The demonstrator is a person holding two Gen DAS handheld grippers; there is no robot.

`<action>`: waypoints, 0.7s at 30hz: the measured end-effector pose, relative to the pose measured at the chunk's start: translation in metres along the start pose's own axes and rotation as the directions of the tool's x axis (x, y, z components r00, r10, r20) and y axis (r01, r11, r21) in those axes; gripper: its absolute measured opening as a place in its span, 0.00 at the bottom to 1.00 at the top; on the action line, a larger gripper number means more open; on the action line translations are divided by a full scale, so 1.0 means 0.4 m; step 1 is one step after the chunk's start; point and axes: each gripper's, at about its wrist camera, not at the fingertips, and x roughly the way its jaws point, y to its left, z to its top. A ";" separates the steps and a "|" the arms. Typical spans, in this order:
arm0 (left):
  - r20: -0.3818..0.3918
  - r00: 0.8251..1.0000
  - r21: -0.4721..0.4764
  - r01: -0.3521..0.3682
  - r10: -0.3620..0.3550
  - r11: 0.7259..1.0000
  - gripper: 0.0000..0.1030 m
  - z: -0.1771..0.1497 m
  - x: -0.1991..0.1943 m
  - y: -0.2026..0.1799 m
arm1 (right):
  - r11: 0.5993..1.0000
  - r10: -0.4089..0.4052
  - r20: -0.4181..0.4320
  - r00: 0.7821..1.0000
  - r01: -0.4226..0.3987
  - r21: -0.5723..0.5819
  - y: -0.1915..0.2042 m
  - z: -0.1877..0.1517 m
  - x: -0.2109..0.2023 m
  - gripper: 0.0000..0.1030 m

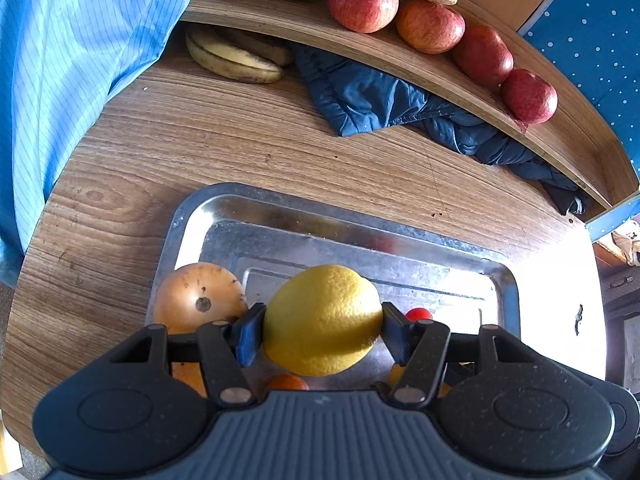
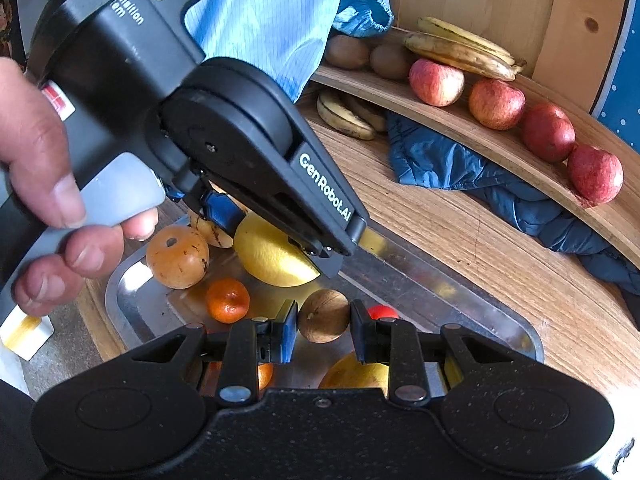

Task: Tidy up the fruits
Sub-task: 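Carry the lemon with the left tool while the right tool carries the brown fruit over the tray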

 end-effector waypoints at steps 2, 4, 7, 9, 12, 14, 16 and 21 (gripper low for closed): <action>0.000 1.000 0.001 0.000 0.000 1.000 0.63 0.001 0.001 0.000 | 1.000 0.000 0.000 1.000 0.000 -0.006 -0.003 0.002 0.003 0.29; 0.000 1.000 -0.001 -0.001 0.001 1.000 0.63 0.002 0.002 -0.001 | 1.000 -0.001 0.002 1.000 0.001 -0.011 -0.006 0.005 0.006 0.29; 0.004 1.000 -0.012 -0.003 0.003 1.000 0.63 0.007 0.003 -0.001 | 1.000 -0.001 0.008 1.000 0.001 -0.016 -0.013 0.009 0.011 0.29; 0.007 1.000 -0.021 -0.004 0.004 1.000 0.63 0.012 0.003 0.000 | 1.000 0.001 0.011 1.000 -0.001 -0.018 -0.019 0.013 0.016 0.29; 0.015 1.000 -0.027 -0.013 0.014 1.000 0.63 0.022 0.002 0.000 | 1.000 0.002 0.016 1.000 -0.001 -0.027 -0.029 0.019 0.023 0.29; 0.020 1.000 -0.033 -0.020 0.020 0.999 0.63 0.028 0.002 0.001 | 1.000 0.003 0.017 1.000 -0.003 -0.026 -0.039 0.022 0.027 0.29; 0.023 0.999 -0.042 -0.026 0.027 0.999 0.63 0.035 0.005 0.002 | 1.000 0.004 0.016 1.000 -0.003 -0.022 -0.049 0.025 0.030 0.29; 0.022 0.999 -0.057 -0.035 0.036 0.998 0.63 0.047 0.016 0.001 | 1.000 0.002 0.014 1.000 -0.002 -0.010 -0.075 0.029 0.039 0.29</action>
